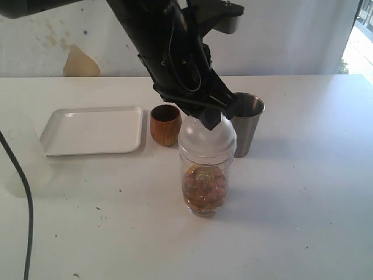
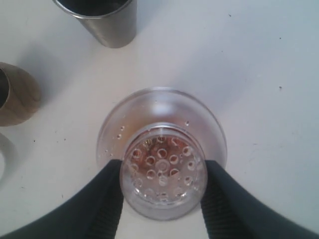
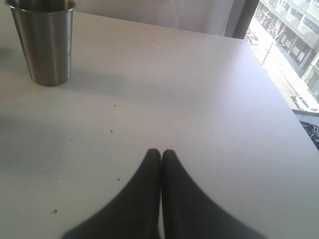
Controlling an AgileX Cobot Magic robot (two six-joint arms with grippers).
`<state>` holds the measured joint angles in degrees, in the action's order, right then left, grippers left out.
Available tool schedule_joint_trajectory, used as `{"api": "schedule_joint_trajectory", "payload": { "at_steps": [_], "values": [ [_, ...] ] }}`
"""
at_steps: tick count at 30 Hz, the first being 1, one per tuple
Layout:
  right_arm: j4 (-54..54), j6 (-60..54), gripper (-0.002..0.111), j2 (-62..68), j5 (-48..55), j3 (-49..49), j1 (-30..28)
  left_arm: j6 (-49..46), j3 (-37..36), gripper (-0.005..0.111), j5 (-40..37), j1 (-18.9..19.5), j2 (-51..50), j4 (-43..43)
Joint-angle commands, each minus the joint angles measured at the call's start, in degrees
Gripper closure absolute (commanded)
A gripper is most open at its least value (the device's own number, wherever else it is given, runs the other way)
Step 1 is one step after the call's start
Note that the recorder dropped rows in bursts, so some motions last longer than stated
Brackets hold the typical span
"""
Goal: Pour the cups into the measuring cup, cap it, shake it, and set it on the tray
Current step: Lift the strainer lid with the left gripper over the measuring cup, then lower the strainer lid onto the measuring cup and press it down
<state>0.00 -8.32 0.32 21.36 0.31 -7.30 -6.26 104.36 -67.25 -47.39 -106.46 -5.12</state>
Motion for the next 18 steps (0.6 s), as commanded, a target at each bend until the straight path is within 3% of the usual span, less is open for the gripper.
{"api": "schedule_joint_trajectory", "payload": {
  "at_steps": [1, 18],
  "values": [
    [0.0, -0.49, 0.108, -0.32, -0.25, -0.31, -0.13, -0.94, 0.41, 0.107, 1.58, -0.15, -0.52, -1.21],
    [0.0, -0.49, 0.108, -0.32, -0.25, -0.31, -0.13, -1.48, 0.41, 0.104, 0.15, -0.15, -1.0, -1.72]
  ]
}}
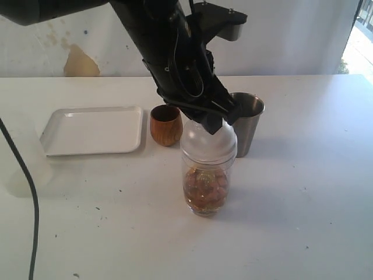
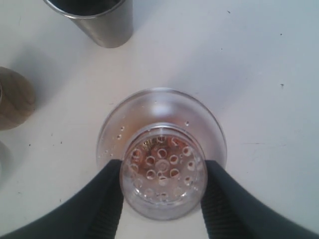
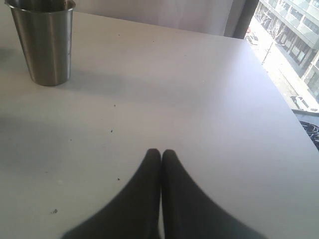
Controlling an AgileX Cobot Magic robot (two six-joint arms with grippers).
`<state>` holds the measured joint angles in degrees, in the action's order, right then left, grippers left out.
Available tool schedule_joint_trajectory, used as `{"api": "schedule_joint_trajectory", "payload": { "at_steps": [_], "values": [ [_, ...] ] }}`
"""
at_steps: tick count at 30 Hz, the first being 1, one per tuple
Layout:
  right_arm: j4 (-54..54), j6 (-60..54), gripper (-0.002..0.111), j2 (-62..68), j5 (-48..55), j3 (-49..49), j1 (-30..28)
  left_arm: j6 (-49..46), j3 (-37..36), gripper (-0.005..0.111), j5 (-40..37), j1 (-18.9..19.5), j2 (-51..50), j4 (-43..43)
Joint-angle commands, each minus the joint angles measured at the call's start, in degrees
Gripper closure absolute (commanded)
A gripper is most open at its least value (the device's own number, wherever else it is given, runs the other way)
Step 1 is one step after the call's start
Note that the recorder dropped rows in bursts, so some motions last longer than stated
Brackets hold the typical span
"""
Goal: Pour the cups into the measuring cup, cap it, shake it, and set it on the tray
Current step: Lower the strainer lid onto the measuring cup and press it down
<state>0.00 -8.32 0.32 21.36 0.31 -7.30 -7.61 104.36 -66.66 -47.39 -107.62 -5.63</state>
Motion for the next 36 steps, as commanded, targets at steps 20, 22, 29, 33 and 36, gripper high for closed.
{"api": "schedule_joint_trajectory", "payload": {
  "at_steps": [20, 22, 29, 33, 36],
  "values": [
    [0.0, -0.49, 0.108, -0.32, -0.25, -0.31, -0.13, -0.36, 0.41, 0.04, 1.57, -0.15, 0.26, 0.13],
    [0.0, -0.49, 0.108, -0.32, -0.25, -0.31, -0.13, -0.36, 0.41, 0.037, 1.57, -0.15, 0.26, 0.13],
    [0.0, -0.49, 0.108, -0.32, -0.25, -0.31, -0.13, -0.36, 0.41, 0.037, 2.08, -0.15, 0.36, 0.13],
    [0.0, -0.49, 0.108, -0.32, -0.25, -0.31, -0.13, -0.36, 0.41, 0.037, 2.79, -0.15, 0.36, 0.13],
    [0.0, -0.49, 0.108, -0.32, -0.25, -0.31, -0.13, -0.36, 0.41, 0.037, 4.18, -0.15, 0.73, 0.13]
  ]
}}
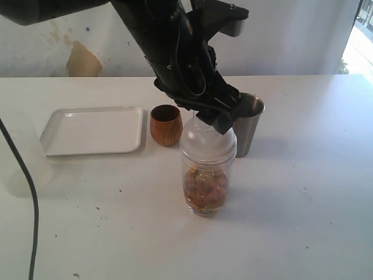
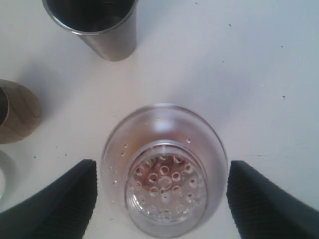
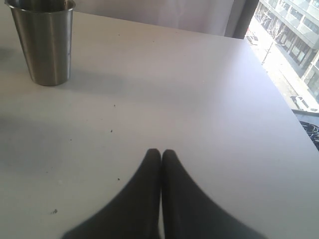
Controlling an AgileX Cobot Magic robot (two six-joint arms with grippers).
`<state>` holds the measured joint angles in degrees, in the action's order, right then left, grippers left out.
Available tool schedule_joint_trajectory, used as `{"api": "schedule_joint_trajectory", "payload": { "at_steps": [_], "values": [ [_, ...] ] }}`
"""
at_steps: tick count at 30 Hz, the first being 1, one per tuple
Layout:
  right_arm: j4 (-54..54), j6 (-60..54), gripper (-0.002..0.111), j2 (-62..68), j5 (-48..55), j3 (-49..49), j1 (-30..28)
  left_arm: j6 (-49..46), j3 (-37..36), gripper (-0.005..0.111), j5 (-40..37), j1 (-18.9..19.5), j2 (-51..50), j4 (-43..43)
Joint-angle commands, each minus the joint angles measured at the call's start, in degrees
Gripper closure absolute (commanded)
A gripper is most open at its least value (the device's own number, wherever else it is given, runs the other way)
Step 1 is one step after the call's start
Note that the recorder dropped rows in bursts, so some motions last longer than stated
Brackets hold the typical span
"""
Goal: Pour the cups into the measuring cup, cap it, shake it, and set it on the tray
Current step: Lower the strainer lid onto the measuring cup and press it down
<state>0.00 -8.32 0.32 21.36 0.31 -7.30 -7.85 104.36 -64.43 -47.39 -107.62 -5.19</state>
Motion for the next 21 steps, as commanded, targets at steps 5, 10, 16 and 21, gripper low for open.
{"api": "schedule_joint_trajectory", "payload": {
  "at_steps": [5, 10, 16, 21],
  "values": [
    [0.0, -0.49, 0.108, -0.32, -0.25, -0.31, -0.13, -0.12, 0.41, 0.038, 3.73, -0.15, 2.97, -0.31],
    [0.0, -0.49, 0.108, -0.32, -0.25, -0.31, -0.13, -0.58, 0.41, 0.091, 3.54, -0.15, 5.76, 0.11],
    [0.0, -0.49, 0.108, -0.32, -0.25, -0.31, -0.13, -9.01, 0.41, 0.107, 3.95, -0.15, 5.63, -5.33],
    [0.0, -0.49, 0.108, -0.32, -0.25, -0.31, -0.13, -9.01, 0.41, 0.107, 4.36, -0.15, 2.71, -2.58]
  ]
}}
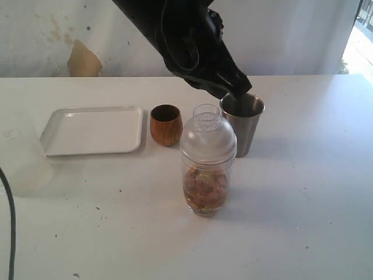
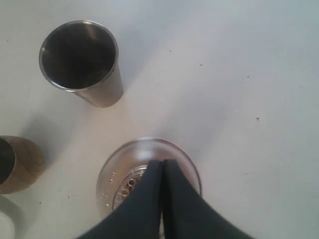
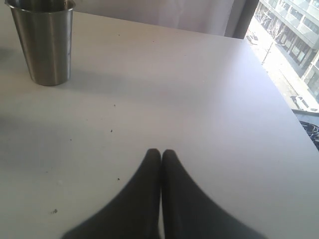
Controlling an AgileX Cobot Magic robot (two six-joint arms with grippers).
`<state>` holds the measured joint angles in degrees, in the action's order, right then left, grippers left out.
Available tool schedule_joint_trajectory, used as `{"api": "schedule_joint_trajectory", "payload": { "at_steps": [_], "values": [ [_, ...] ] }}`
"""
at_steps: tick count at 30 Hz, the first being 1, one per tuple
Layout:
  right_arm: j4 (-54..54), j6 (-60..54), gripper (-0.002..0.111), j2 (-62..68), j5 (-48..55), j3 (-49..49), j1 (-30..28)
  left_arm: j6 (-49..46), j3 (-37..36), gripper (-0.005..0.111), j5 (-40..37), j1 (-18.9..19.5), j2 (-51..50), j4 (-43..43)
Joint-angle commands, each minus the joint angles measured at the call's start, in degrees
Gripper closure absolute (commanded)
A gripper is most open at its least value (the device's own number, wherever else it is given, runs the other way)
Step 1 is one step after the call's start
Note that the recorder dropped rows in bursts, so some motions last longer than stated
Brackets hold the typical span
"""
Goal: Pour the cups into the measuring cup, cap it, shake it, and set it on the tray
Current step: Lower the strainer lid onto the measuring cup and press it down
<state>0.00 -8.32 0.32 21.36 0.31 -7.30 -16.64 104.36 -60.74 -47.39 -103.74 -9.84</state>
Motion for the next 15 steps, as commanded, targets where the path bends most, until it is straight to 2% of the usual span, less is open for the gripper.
{"api": "schedule_joint_trajectory", "payload": {
  "at_steps": [1, 15],
  "values": [
    [0.0, -0.49, 0.108, -0.32, -0.25, -0.31, -0.13, -0.22, 0.41, 0.107, 0.8, -0.15, -1.18, 2.38],
    [0.0, -0.49, 0.108, -0.32, -0.25, -0.31, -0.13, -2.34, 0.3, 0.107, 0.88, -0.15, -3.69, 2.77]
  ]
}}
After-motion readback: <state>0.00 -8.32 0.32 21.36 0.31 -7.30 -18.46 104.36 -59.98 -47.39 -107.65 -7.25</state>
